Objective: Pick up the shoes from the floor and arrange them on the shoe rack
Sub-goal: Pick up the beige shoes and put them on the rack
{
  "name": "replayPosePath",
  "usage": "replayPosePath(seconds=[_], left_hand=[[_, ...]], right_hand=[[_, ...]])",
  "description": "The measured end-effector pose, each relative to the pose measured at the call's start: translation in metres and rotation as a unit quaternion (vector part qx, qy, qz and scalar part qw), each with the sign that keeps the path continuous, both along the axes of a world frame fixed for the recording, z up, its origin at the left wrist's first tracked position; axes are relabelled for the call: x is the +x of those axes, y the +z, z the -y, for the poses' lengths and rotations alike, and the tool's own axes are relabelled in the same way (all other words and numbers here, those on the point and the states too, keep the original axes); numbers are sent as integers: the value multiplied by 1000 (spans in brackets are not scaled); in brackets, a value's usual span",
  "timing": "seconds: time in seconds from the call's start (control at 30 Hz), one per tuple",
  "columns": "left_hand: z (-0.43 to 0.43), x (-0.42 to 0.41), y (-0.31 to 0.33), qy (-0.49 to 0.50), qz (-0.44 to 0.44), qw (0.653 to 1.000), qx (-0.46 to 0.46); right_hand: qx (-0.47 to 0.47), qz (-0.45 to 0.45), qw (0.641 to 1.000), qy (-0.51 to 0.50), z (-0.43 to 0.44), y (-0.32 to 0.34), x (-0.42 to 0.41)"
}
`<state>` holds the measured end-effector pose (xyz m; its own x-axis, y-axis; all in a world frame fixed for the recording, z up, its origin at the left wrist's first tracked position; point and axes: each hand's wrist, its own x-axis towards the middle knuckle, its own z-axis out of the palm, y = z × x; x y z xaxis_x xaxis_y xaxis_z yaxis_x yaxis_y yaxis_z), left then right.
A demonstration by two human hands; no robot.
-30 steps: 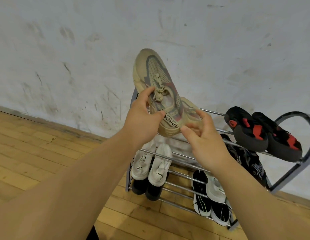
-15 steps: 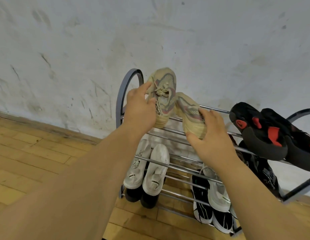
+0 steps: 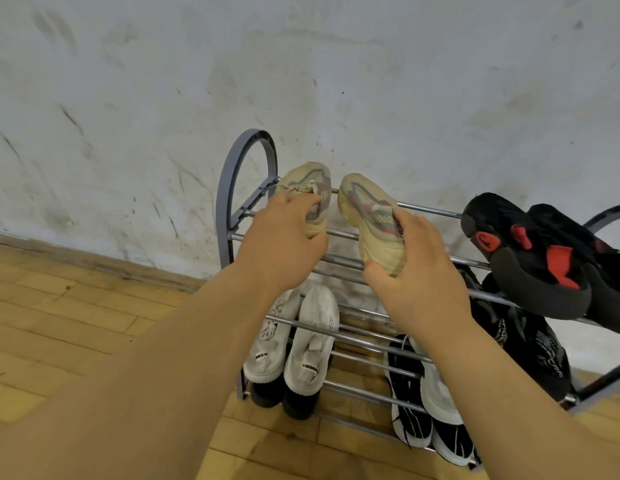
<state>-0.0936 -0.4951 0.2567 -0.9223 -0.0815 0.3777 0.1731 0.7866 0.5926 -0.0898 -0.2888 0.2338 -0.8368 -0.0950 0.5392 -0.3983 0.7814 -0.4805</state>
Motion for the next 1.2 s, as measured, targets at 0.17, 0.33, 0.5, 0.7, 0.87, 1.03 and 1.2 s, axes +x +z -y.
replayPosePath(seconds=[0.17, 0.33, 0.5, 0.7, 0.87, 1.03, 1.2], left_hand=[[16, 4, -5, 42, -49, 997, -44], [26, 16, -1, 144, -101, 970, -166], [42, 20, 0, 172, 27, 985, -21], [52, 24, -5, 52, 98, 984, 139], [58, 24, -7, 32, 108, 981, 159], [59, 22, -11, 33, 106, 981, 160], [62, 21, -13, 28, 100, 981, 166]], right_hand=[[5, 6, 1000, 2, -1, -1, 0], [-2, 11, 1000, 9, -1, 1, 1], [-1, 28, 1000, 15, 0, 2, 3], [-17, 28, 999, 21, 4, 2, 3], [3, 17, 1000, -5, 36, -7, 1], [30, 14, 999, 35, 62, -9, -10], [17, 7, 998, 63, 69, -10, -14]])
